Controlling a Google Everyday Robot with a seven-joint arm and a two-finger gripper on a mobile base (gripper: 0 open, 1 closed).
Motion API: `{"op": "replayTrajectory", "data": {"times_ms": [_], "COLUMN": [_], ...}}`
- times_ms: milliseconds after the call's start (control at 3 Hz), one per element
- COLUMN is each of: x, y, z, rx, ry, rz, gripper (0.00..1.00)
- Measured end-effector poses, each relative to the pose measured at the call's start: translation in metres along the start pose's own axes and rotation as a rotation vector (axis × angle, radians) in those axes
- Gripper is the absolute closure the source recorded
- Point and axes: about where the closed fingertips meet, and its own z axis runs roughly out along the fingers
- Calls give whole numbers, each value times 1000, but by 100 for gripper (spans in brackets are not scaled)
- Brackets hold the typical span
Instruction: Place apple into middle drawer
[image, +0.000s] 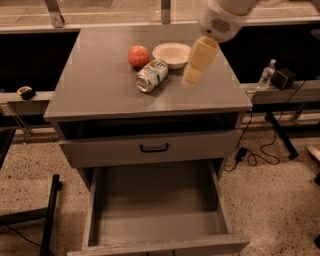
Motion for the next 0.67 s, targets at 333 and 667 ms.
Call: {"op": "replayTrajectory", "data": {"times_ms": [333,667], "x": [-7,-6], "y": [-3,-11], "z": [1,3], "rx": [3,12], "ry": [-12,-108], "rz": [-5,73], "gripper": [0,0]}}
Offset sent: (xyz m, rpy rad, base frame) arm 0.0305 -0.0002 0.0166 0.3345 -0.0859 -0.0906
